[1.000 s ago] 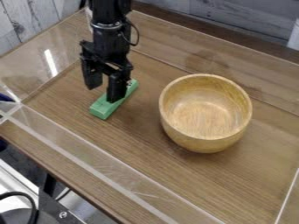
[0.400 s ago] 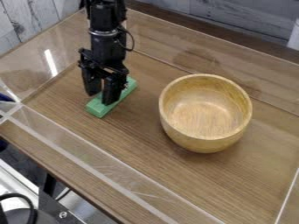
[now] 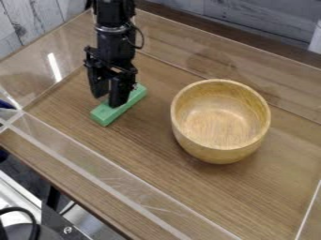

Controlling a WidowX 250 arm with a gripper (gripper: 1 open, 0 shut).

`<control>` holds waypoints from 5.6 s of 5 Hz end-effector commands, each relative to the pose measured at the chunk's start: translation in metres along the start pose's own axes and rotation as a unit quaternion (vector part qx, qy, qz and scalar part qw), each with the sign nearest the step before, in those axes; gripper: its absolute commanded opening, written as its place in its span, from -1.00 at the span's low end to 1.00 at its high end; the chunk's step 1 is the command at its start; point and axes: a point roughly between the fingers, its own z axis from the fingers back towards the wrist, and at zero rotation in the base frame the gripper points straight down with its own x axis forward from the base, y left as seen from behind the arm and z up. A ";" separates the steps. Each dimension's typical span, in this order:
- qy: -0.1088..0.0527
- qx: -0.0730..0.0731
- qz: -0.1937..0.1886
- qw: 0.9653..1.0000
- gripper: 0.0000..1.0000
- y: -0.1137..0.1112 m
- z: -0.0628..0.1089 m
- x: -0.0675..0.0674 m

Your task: Put the green block in the brown bowl

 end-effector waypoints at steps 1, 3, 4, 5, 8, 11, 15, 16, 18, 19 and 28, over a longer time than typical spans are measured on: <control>-0.039 0.024 0.008 0.999 -1.00 0.007 0.020 -0.005; -0.050 0.008 0.051 0.997 -1.00 0.008 0.031 0.004; -0.052 -0.002 0.054 0.997 -1.00 0.011 0.023 0.005; -0.053 -0.012 0.057 0.997 -1.00 0.014 0.016 0.005; -0.077 -0.036 0.054 0.995 -1.00 0.021 -0.001 0.024; -0.089 -0.039 0.043 0.994 -1.00 -0.003 0.019 0.034; -0.147 -0.018 0.035 0.988 1.00 -0.001 0.033 0.029; -0.139 -0.017 0.032 0.990 1.00 -0.002 0.023 0.027; -0.130 -0.017 0.031 0.991 -1.00 -0.006 0.013 0.024; -0.128 -0.014 0.036 0.991 -1.00 -0.011 0.015 0.022; -0.127 -0.092 0.019 0.988 -1.00 -0.009 -0.016 0.019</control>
